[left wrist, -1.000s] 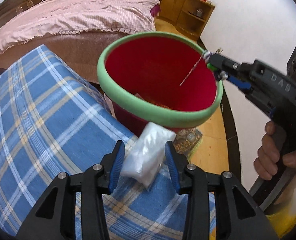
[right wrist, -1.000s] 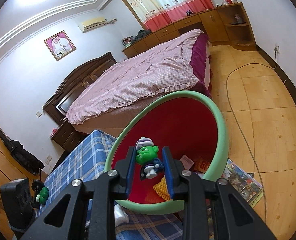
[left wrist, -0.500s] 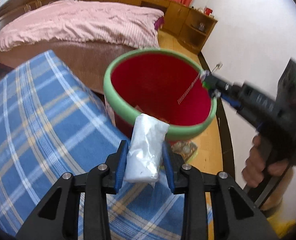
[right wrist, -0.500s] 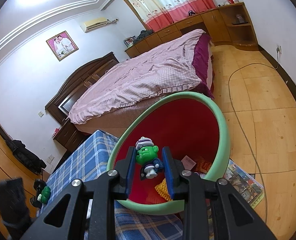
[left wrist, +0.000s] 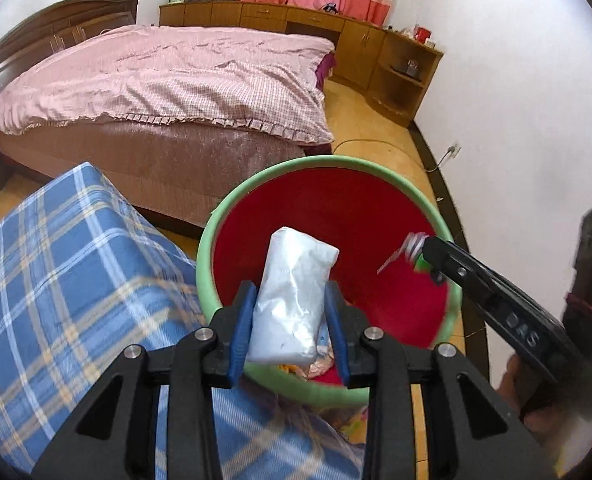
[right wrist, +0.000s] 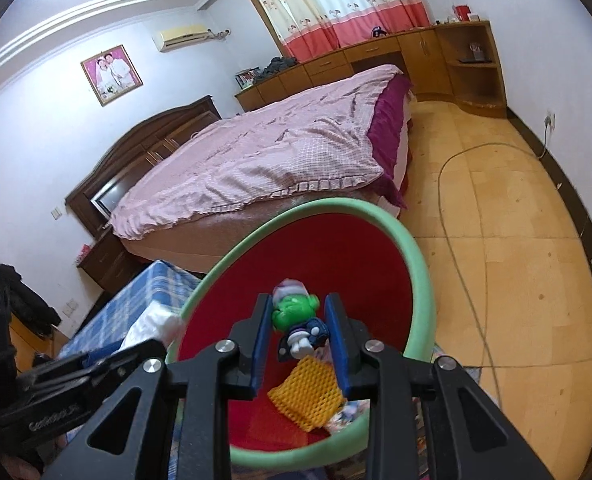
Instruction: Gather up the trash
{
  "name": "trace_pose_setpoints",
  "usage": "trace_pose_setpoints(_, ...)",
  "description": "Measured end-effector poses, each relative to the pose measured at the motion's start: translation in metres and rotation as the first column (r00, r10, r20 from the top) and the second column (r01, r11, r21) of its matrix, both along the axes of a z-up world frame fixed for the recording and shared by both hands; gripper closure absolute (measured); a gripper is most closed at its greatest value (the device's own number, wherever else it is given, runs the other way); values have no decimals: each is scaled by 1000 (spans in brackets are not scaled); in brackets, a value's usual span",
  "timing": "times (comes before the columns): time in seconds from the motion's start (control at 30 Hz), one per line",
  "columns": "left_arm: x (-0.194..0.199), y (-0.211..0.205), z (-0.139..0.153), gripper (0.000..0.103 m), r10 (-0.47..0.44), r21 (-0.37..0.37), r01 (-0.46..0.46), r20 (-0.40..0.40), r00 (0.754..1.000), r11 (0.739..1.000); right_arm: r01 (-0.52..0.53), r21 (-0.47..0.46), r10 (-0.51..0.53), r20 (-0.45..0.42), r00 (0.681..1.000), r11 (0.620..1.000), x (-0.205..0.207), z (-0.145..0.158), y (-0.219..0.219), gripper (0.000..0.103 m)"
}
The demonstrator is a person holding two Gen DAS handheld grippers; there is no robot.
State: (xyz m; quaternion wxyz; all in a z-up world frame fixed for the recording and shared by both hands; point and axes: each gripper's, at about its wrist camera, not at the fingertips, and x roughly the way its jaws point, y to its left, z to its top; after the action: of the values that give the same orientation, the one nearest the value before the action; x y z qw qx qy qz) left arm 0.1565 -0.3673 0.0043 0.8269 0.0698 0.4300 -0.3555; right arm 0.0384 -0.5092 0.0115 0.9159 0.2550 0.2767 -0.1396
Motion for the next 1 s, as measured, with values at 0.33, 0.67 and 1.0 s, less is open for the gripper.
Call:
trace_pose_setpoints(0.33,25,4,-12,59,70,-2,-70,-30,997,998,-26,9,27,-24,999,1000,15,-9,1,53)
trace_pose_setpoints(0.67,30,41,1,59,172,-17,-172,-28,985,985,-51,-5,50,-36,998,999,15,-3,16,32)
trace_pose_setpoints(1.0,9,81,30,59,231,-38,-231,5,973,972,-101,5,101,-43,994,995,2,11,51,15)
